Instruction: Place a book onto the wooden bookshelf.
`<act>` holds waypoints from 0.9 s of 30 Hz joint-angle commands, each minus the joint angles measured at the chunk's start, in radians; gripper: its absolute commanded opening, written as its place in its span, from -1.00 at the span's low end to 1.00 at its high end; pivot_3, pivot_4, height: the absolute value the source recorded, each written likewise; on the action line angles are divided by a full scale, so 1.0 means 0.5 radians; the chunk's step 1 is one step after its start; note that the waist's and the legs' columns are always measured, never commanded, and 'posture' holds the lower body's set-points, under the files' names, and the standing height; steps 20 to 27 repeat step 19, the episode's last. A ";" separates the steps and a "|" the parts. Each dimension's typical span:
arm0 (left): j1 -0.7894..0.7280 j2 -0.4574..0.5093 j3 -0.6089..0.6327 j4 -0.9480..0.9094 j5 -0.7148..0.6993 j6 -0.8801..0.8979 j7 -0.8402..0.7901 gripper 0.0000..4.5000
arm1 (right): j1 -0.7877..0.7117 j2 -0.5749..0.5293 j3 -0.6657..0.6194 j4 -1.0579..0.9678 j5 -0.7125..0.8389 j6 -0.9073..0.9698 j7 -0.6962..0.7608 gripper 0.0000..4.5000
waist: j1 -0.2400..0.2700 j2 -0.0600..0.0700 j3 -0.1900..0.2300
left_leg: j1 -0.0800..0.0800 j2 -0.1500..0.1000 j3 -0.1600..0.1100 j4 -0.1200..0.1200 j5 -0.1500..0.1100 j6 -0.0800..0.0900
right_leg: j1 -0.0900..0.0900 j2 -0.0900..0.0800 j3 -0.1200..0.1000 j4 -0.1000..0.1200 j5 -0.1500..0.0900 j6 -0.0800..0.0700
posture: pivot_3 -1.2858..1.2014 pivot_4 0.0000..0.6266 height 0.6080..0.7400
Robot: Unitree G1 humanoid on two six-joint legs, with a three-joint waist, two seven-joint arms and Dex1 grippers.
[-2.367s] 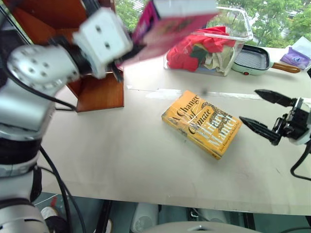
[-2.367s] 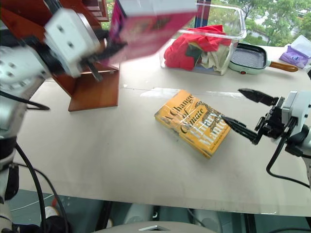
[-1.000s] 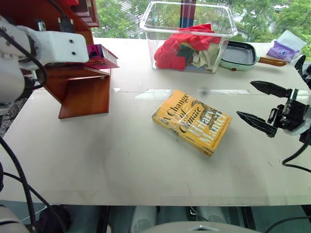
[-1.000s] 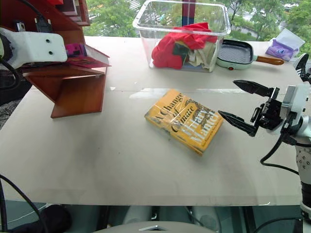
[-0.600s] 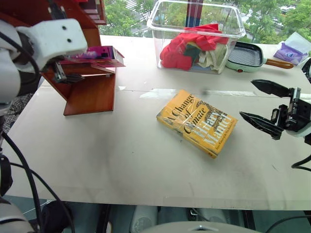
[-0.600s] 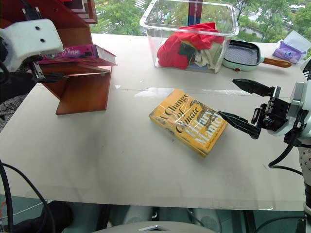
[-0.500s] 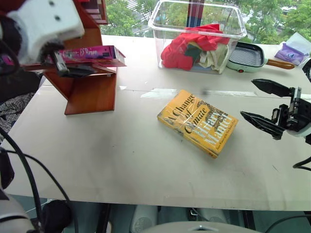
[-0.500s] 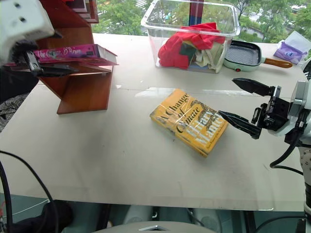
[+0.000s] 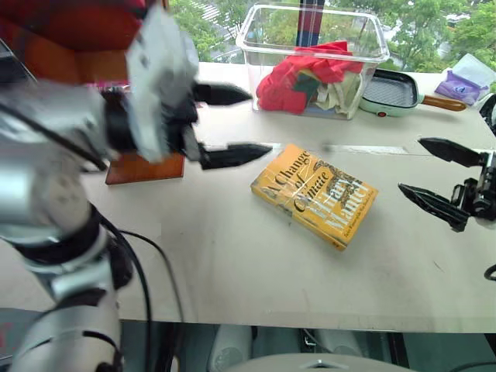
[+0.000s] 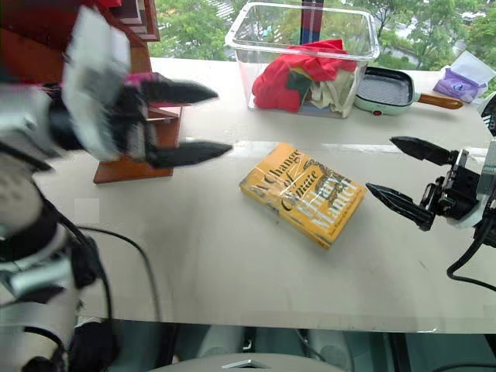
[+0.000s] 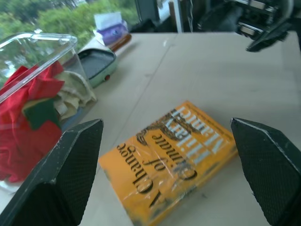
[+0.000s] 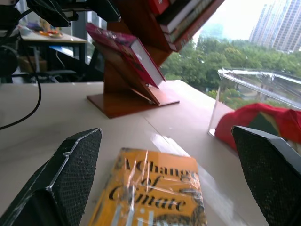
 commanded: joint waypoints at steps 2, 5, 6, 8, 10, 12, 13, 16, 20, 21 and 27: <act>0.560 -0.091 -0.144 -0.079 0.043 -0.459 0.227 0.97 | 0.268 -0.017 -0.206 -0.045 -0.084 -0.031 0.029 1.00 | -0.006 -0.003 0.002 | -0.001 0.000 -0.001 0.000 0.001 -0.002 | -0.001 0.000 0.007 0.000 0.000 0.000 | 0.03 -0.52 0.60; 0.881 -0.096 -0.166 -0.047 0.030 -0.666 0.270 0.97 | 0.434 -0.013 -0.283 -0.055 -0.156 -0.049 0.031 1.00 | 0.001 -0.001 -0.001 | -0.001 -0.001 -0.001 -0.001 -0.001 0.002 | -0.002 0.000 0.007 -0.001 0.000 0.000 | 0.03 -0.52 0.60; 0.979 -0.076 -0.167 -0.013 0.044 -0.754 0.273 0.97 | 0.480 -0.009 -0.305 -0.056 -0.184 -0.056 0.030 1.00 | 0.003 0.000 -0.002 | 0.001 -0.001 -0.001 -0.001 -0.002 0.002 | 0.000 0.000 0.007 -0.001 0.000 0.000 | 0.03 -0.52 0.60; 1.201 -0.039 -0.135 0.093 0.075 -0.934 0.268 0.97 | 0.600 -0.004 -0.343 -0.040 -0.288 -0.096 0.033 1.00 | 0.003 0.001 -0.002 | 0.003 -0.002 0.000 -0.002 -0.003 0.004 | 0.001 0.000 0.006 -0.001 0.000 0.000 | 0.03 -0.52 0.60; 1.370 0.005 -0.089 0.198 0.079 -1.076 0.256 0.97 | 0.711 0.005 -0.379 -0.026 -0.357 -0.130 0.043 1.00 | 0.005 0.001 -0.003 | 0.004 -0.002 0.000 -0.002 -0.003 0.004 | 0.001 0.000 0.005 -0.001 0.000 -0.001 | 0.03 -0.52 0.60; 1.502 0.065 -0.064 0.277 0.099 -1.263 0.215 0.97 | 0.798 0.009 -0.406 0.004 -0.433 -0.171 0.046 1.00 | 0.005 0.001 -0.003 | 0.004 -0.002 0.000 -0.002 -0.003 0.004 | 0.001 0.003 0.004 -0.001 0.000 -0.001 | 0.03 -0.52 0.60; 1.551 0.045 0.001 0.316 0.043 -1.245 0.241 0.97 | 0.856 0.019 -0.427 0.018 -0.463 -0.191 0.061 1.00 | 0.006 0.001 -0.003 | 0.004 -0.002 0.000 -0.001 -0.003 0.004 | 0.001 0.003 0.004 -0.001 0.000 -0.001 | 0.03 -0.52 0.60; 1.670 0.040 0.087 0.394 -0.010 -1.326 0.268 0.97 | 0.932 0.041 -0.451 0.039 -0.514 -0.219 0.043 1.00 | 0.011 -0.001 -0.006 | 0.004 -0.003 0.001 -0.001 -0.003 0.004 | 0.001 0.003 0.007 -0.002 -0.002 -0.003 | 0.03 -0.52 0.60; 1.711 0.034 0.116 0.425 -0.054 -1.336 0.316 0.97 | 0.929 0.050 -0.421 0.034 -0.519 -0.225 0.025 1.00 | 0.011 -0.001 -0.007 | 0.003 -0.003 0.001 -0.001 -0.003 0.004 | 0.001 0.002 0.007 -0.005 -0.002 -0.003 | 0.03 -0.52 0.60; 1.711 0.034 0.116 0.425 -0.054 -1.336 0.316 0.97 | 0.929 0.050 -0.421 0.034 -0.519 -0.225 0.025 1.00 | 0.011 -0.001 -0.007 | 0.003 -0.003 0.001 -0.001 -0.003 0.004 | 0.001 0.002 0.007 -0.005 -0.002 -0.003 | 0.03 -0.52 0.60; 1.711 0.034 0.116 0.425 -0.054 -1.336 0.316 0.97 | 0.929 0.050 -0.421 0.034 -0.519 -0.225 0.025 1.00 | 0.011 -0.001 -0.007 | 0.003 -0.003 0.001 -0.001 -0.003 0.004 | 0.001 0.002 0.007 -0.005 -0.002 -0.003 | 0.03 -0.52 0.60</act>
